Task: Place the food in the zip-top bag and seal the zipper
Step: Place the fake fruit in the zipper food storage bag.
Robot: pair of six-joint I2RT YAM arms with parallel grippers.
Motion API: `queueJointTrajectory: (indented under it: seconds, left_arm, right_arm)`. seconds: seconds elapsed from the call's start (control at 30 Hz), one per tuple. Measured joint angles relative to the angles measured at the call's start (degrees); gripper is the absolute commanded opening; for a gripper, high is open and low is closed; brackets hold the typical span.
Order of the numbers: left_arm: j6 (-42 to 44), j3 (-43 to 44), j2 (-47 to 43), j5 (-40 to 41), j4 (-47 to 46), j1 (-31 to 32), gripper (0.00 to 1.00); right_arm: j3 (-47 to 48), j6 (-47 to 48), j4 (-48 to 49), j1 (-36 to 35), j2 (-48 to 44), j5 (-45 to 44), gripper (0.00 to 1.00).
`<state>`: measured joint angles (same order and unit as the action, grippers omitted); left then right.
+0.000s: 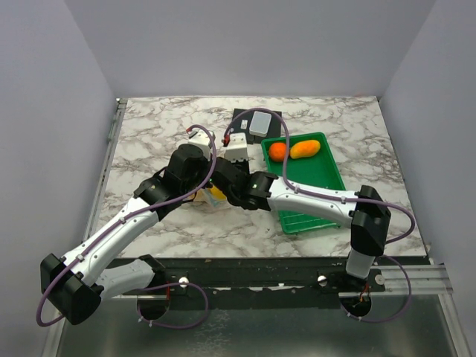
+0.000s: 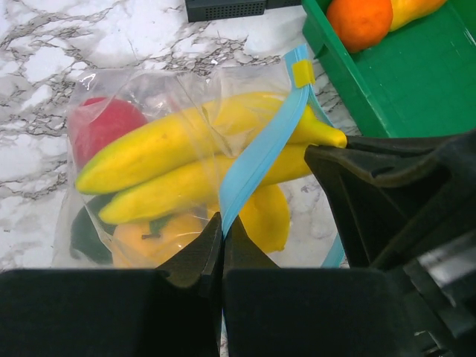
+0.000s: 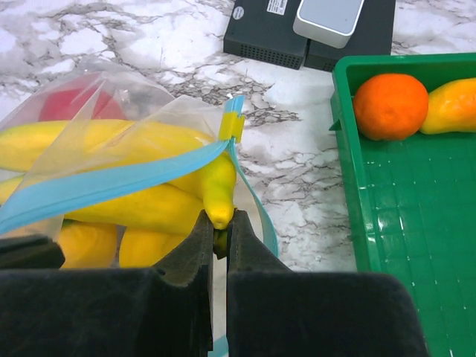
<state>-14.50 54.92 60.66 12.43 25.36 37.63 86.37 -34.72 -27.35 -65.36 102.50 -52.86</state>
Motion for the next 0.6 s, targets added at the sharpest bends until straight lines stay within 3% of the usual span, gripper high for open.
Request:
queueJointTrajectory:
  seconds: [0.6]
  left_arm:
    - [0.3, 0.0, 0.2, -3.4, 0.0, 0.0, 0.00]
  right_arm:
    - [-18.1, 20.4, 40.3, 3.8, 0.0, 4.3, 0.01]
